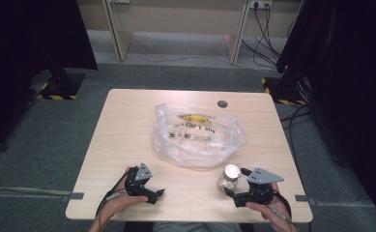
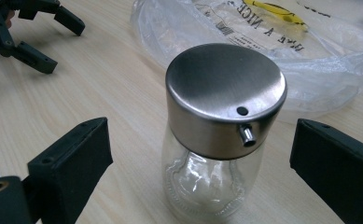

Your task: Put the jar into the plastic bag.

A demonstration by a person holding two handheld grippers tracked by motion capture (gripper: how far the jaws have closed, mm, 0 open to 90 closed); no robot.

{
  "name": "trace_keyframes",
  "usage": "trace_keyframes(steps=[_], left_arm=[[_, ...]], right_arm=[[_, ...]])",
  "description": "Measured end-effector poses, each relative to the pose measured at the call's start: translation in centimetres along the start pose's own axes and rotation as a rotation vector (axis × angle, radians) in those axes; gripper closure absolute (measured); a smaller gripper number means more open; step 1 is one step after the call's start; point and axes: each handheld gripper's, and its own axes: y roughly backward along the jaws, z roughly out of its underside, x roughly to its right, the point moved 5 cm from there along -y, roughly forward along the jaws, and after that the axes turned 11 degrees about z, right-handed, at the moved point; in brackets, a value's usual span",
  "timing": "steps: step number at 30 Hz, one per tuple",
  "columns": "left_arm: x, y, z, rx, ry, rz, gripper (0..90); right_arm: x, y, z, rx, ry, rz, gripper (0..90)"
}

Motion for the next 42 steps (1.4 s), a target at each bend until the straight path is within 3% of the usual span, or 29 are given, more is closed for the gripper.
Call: trace_keyframes(steps=[7, 16, 26, 36, 42], left_arm=[[0.0, 0.0, 0.0, 0.000, 0.000, 0.000, 0.4], [0.0, 0.0, 0.0, 0.000, 0.000, 0.000, 0.4], [0.0, 0.0, 0.0, 0.000, 0.000, 0.000, 0.4], [0.0, 0.0, 0.0, 0.000, 0.000, 0.000, 0.4], [0.0, 0.0, 0.0, 0.000, 0.000, 0.000, 0.4]], right_arm=[[0.5, -0.3, -0.5, 0.010, -0.011, 0.014, 7.7], [0.6, -0.8, -1.1, 0.023, -0.024, 0.005, 16.4], [0.7, -1.2, -1.1, 0.022, -0.004, 0.002, 37.3], [0.1, -0.9, -1.5, 0.050, 0.059, 0.012, 40.1], [-0.1, -0.7, -2.1, 0.065, 0.048, -0.006, 40.2]])
